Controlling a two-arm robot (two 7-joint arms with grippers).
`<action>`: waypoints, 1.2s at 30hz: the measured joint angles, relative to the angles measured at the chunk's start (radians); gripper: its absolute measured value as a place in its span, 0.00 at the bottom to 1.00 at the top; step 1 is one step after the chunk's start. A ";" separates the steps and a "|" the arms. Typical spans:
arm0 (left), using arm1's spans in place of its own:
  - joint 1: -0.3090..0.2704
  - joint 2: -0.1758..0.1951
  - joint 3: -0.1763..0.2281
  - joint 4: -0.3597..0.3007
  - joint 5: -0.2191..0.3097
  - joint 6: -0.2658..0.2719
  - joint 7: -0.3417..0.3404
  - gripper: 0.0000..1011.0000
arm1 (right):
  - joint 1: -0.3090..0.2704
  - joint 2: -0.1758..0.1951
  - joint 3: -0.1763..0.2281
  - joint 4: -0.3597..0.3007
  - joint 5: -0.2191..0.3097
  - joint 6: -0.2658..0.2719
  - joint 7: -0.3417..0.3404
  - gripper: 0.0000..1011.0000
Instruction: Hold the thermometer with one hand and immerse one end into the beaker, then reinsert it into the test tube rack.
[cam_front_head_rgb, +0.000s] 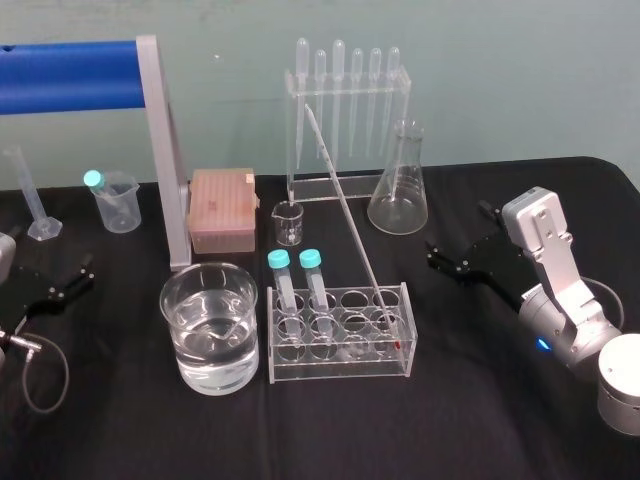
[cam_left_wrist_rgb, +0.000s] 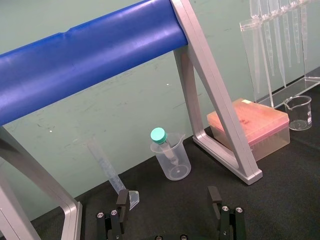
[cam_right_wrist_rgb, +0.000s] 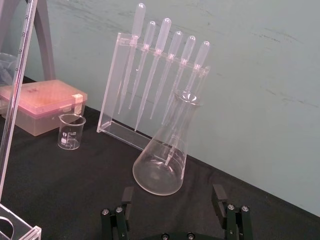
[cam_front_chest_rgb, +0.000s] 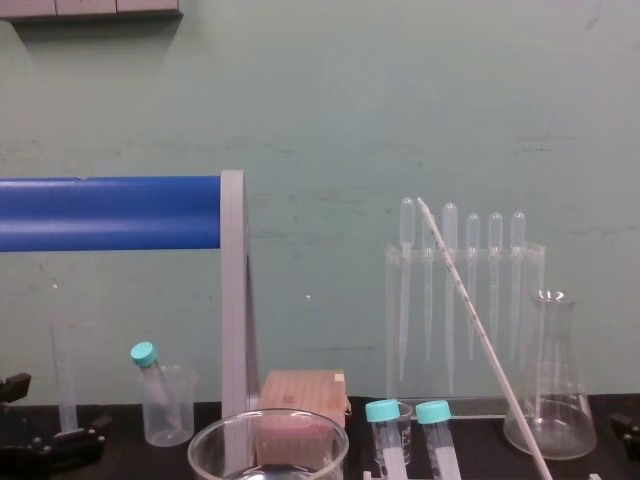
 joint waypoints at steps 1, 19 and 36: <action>0.000 0.000 0.000 0.000 0.000 0.000 0.000 1.00 | 0.000 0.000 0.000 0.000 0.000 0.000 0.000 0.99; 0.000 0.000 0.000 0.000 0.000 0.000 0.000 1.00 | 0.000 0.000 0.000 0.000 0.000 0.000 0.000 0.99; 0.000 0.000 0.000 0.000 0.000 0.000 0.000 1.00 | 0.000 0.000 0.000 0.000 0.000 0.000 0.000 0.99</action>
